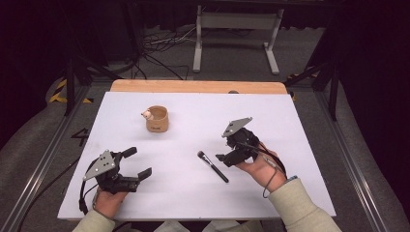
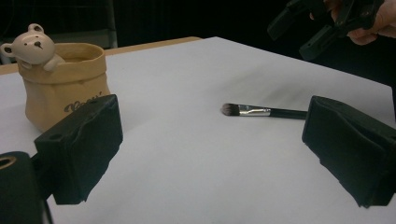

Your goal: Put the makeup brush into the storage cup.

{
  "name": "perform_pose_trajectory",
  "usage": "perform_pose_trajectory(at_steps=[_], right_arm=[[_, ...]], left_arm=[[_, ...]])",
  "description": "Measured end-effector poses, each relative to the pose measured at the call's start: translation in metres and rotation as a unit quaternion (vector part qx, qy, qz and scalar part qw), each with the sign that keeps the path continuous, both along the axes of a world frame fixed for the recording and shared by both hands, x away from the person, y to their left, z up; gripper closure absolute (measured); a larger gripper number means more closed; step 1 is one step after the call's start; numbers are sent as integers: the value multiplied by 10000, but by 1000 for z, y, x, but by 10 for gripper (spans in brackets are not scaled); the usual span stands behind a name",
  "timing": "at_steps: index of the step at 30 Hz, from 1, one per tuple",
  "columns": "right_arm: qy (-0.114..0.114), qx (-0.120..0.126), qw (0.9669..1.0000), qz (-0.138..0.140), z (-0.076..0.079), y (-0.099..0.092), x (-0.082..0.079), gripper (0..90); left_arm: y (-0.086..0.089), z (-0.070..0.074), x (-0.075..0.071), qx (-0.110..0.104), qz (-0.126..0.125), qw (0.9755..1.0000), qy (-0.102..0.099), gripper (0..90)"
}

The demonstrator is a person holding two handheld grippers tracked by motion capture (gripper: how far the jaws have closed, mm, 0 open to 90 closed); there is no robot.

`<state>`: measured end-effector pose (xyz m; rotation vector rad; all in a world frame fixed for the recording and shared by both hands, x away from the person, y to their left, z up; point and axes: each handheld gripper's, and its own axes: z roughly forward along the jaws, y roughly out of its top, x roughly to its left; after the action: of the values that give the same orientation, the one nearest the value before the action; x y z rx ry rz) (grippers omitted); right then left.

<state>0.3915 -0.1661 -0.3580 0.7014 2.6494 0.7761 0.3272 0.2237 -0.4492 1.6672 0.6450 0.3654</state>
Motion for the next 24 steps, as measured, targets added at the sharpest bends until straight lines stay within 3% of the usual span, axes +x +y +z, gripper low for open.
perform_pose_trajectory(at_steps=[13,20,24], right_arm=[[466,-656,9967,76,7,12,12,221],[663,-980,9929,123,9,19,17,212],[786,-1232,9891,180,8,24,21,199]], left_arm=[[-2,1,0,137,-107,9998,7,53],[-3,2,0,173,-116,9998,-1,53],[-3,1,1,162,-114,9998,4,53]])
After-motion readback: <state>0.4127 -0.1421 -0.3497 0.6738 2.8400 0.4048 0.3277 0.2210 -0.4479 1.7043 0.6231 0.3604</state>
